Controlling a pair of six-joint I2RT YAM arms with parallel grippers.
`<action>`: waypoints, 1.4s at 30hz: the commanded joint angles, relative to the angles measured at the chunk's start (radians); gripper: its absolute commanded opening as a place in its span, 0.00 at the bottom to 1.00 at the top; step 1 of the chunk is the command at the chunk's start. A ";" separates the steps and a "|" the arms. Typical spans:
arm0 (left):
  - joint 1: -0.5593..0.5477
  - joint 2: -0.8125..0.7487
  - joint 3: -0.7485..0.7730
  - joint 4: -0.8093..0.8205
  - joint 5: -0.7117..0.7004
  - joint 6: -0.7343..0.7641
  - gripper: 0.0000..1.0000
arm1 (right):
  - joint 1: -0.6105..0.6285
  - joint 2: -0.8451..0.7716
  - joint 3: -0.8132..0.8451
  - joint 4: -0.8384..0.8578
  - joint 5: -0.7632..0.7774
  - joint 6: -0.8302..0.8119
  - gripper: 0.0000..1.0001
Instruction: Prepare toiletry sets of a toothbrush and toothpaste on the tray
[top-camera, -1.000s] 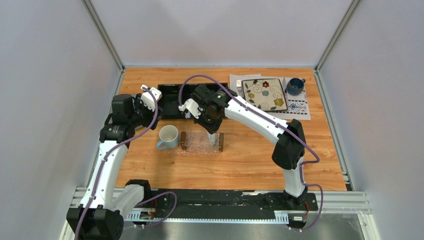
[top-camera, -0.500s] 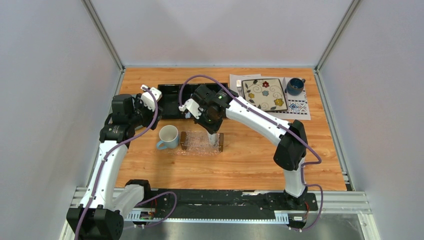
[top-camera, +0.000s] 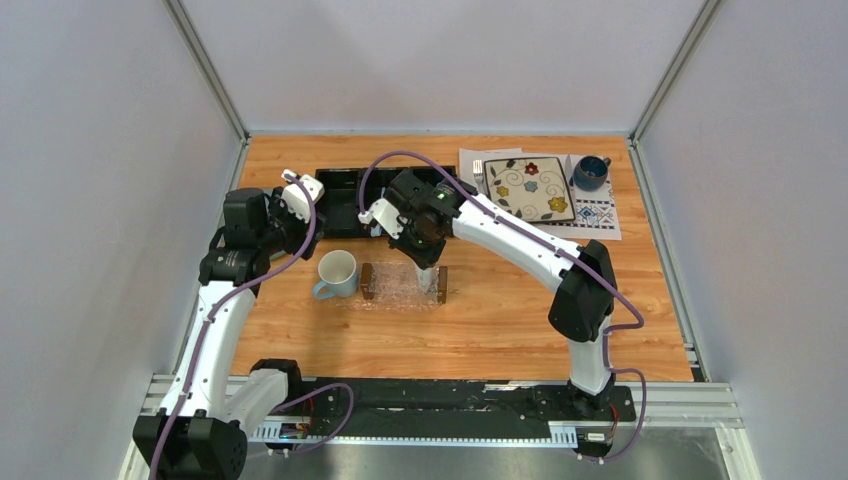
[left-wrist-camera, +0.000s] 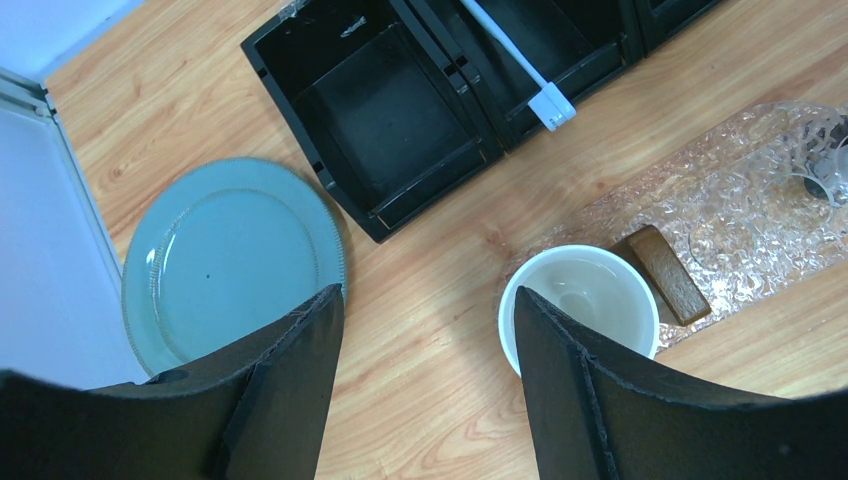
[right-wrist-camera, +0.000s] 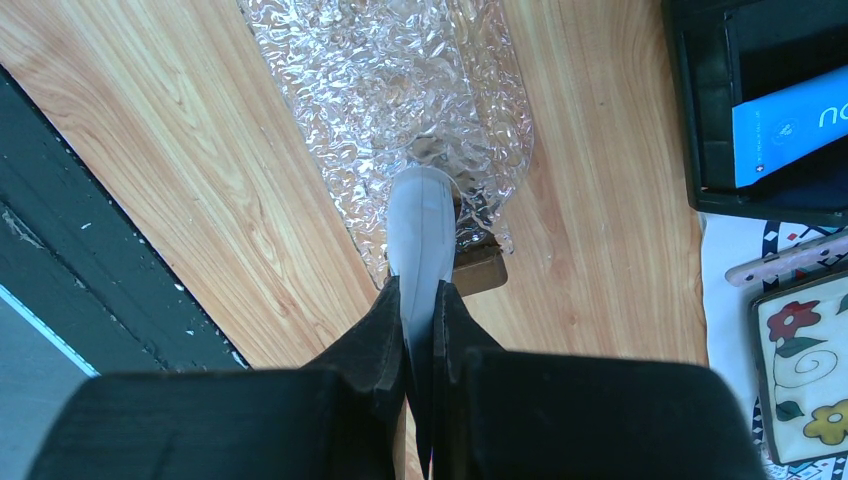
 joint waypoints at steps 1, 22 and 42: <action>0.008 0.001 0.002 0.011 0.017 -0.007 0.71 | 0.007 -0.051 0.015 0.036 -0.002 -0.009 0.05; 0.008 -0.002 0.002 0.008 0.017 -0.004 0.71 | 0.008 -0.054 0.013 0.038 -0.003 -0.007 0.19; 0.009 -0.007 0.014 -0.001 0.017 -0.004 0.71 | 0.008 -0.083 0.045 0.026 0.032 -0.007 0.37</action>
